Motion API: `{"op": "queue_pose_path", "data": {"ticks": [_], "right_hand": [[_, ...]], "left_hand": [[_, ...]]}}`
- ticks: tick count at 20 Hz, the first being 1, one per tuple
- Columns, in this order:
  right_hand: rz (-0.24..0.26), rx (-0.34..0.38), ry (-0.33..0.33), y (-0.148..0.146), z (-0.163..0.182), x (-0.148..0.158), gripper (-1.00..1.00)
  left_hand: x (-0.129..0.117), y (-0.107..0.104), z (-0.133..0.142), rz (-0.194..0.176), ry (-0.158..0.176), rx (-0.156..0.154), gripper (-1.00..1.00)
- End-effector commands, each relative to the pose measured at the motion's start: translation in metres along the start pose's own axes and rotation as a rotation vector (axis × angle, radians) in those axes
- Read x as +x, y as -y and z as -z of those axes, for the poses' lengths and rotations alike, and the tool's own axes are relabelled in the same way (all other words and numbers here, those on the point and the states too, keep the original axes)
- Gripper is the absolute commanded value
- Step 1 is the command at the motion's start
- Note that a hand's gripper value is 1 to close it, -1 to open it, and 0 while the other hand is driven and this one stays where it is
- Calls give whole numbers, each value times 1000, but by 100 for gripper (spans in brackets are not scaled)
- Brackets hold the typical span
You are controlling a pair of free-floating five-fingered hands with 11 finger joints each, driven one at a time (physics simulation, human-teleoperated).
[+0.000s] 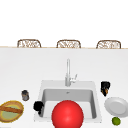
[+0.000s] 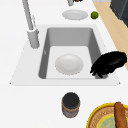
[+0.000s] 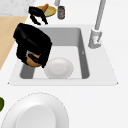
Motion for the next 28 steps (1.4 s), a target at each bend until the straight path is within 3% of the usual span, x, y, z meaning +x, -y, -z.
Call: {"op": "queue_pose_path", "data": {"ticks": [1, 28], "right_hand": [[-39, -4, 34, -1, -14, 22, 100], [-40, -12, 24, -42, -91, 194, 100]], "left_hand": [[0, 0, 0, 0, 0, 0, 0], [0, 0, 0, 0, 0, 0, 0]]}}
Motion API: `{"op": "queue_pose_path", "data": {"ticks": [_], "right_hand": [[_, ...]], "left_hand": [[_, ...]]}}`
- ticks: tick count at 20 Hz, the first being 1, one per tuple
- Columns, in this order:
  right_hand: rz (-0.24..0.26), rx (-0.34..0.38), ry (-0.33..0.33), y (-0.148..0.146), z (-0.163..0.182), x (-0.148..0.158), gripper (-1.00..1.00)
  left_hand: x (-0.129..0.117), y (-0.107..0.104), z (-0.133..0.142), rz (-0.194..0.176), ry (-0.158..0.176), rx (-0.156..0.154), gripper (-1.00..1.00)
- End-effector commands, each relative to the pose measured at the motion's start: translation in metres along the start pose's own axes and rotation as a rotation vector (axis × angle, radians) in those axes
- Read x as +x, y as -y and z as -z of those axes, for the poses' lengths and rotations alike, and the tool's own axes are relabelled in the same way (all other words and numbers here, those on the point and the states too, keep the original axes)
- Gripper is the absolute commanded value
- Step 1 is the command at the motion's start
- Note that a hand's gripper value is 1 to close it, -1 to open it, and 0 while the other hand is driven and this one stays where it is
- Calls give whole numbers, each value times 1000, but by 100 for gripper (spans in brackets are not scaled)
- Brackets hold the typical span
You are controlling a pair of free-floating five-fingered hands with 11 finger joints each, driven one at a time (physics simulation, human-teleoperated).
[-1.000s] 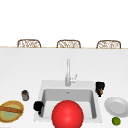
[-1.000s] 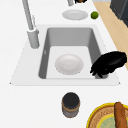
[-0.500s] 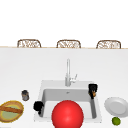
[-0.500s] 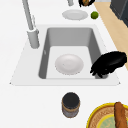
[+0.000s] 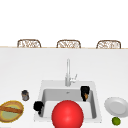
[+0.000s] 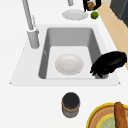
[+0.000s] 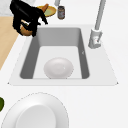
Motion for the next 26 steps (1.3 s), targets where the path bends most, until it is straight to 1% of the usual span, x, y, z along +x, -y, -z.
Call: {"op": "queue_pose_path", "data": {"ticks": [1, 3, 4, 6, 8, 10, 12, 15, 18, 19, 20, 24, 26], "right_hand": [[-30, -6, 27, -11, -7, 26, 100], [-37, -10, 40, -22, -11, 38, 100], [-27, -17, 50, -27, -13, 42, 100], [-25, -27, 60, -37, -15, 53, 100], [-32, -26, 85, -46, -15, 61, 100], [-28, -21, 99, -58, -17, 70, 100], [-27, -36, 119, -75, -15, 79, 100], [-18, -27, 121, -95, 2, 97, 100], [2, -20, 88, -115, 17, 101, 100], [5, -24, 86, -122, 22, 105, 100], [15, -24, 92, -129, 28, 106, 100], [20, -17, 100, -151, 56, 116, 100], [22, -29, 103, -161, 72, 121, 100]], "left_hand": [[0, 0, 0, 0, 0, 0, 0], [0, 0, 0, 0, 0, 0, 0], [0, 0, 0, 0, 0, 0, 0], [0, 0, 0, 0, 0, 0, 0], [0, 0, 0, 0, 0, 0, 0], [0, 0, 0, 0, 0, 0, 0], [0, 0, 0, 0, 0, 0, 0], [0, 0, 0, 0, 0, 0, 0], [0, 0, 0, 0, 0, 0, 0], [0, 0, 0, 0, 0, 0, 0], [0, 0, 0, 0, 0, 0, 0], [0, 0, 0, 0, 0, 0, 0], [0, 0, 0, 0, 0, 0, 0]]}}
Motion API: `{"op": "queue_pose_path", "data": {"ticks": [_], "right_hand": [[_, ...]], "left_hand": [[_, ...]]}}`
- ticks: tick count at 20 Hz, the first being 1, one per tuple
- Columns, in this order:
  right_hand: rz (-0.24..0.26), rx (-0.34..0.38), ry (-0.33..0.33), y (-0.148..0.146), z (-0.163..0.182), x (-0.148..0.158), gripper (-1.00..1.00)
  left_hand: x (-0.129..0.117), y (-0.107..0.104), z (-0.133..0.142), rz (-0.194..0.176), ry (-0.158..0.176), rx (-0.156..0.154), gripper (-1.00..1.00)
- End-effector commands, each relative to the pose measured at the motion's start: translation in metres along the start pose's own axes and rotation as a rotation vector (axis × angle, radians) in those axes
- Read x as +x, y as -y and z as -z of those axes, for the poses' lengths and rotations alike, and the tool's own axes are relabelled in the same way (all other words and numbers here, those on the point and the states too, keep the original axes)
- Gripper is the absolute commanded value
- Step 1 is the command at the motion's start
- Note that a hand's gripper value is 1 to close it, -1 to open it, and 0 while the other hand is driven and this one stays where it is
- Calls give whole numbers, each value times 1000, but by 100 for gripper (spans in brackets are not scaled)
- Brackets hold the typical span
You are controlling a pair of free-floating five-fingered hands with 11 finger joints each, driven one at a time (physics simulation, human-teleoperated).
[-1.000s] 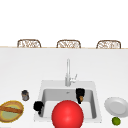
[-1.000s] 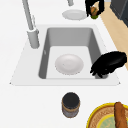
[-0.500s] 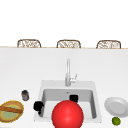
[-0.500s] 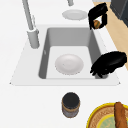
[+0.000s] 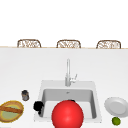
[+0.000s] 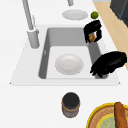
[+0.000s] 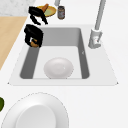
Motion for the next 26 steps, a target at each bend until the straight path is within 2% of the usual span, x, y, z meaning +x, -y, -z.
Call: {"op": "queue_pose_path", "data": {"ticks": [1, 3, 13, 26], "right_hand": [[-4, -19, 9, -18, 31, 6, 100], [7, 1, 6, -27, 51, 10, 100], [39, 2, 22, -77, 123, 12, 100], [28, 6, 27, -111, 194, 12, 100]], "left_hand": [[0, 0, 0, 0, 0, 0, 0], [0, 0, 0, 0, 0, 0, 0], [0, 0, 0, 0, 0, 0, 0], [0, 0, 0, 0, 0, 0, 0]]}}
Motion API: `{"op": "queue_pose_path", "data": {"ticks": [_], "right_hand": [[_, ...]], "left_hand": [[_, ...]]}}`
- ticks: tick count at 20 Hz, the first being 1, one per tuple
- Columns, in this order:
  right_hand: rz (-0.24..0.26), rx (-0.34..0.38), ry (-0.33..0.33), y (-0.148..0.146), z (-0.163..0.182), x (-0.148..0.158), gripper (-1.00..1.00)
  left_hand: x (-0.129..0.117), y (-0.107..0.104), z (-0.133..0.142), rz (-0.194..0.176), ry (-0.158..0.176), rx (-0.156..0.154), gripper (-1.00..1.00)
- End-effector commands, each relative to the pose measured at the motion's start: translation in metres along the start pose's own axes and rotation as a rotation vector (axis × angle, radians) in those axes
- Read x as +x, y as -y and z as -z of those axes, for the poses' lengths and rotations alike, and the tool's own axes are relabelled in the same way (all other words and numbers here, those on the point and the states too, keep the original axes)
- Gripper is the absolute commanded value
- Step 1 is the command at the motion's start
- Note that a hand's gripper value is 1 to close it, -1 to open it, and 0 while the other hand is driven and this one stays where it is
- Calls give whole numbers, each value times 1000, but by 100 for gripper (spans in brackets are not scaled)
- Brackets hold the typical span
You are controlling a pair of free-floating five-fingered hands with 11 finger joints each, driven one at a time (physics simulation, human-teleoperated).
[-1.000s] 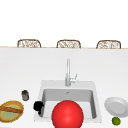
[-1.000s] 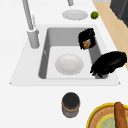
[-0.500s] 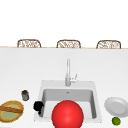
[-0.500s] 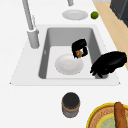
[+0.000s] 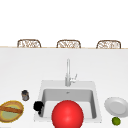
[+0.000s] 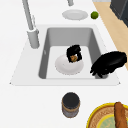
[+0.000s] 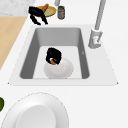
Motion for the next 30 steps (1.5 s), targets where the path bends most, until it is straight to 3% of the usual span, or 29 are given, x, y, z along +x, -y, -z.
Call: {"op": "queue_pose_path", "data": {"ticks": [1, 8, 11, 15, 16, 18, 21, 30], "right_hand": [[2, 1, 19, -10, 25, -1, 100], [20, 3, 28, -40, 83, -2, 100], [41, 70, 28, -38, 80, -6, 100], [43, 78, 32, -24, 73, -10, 100], [38, 63, 32, -19, 67, -9, -100], [60, 74, 25, -1, 58, -9, -100], [10, 139, 18, 33, 40, -13, -100], [5, 143, 84, 86, 16, -37, -100]], "left_hand": [[0, 0, 0, 0, 0, 0, 0], [0, 0, 0, 0, 0, 0, 0], [0, 0, 0, 0, 0, 0, 0], [0, 0, 0, 0, 0, 0, 0], [0, 0, 0, 0, 0, 0, 0], [0, 0, 0, 0, 0, 0, 0], [0, 0, 0, 0, 0, 0, 0], [0, 0, 0, 0, 0, 0, 0]]}}
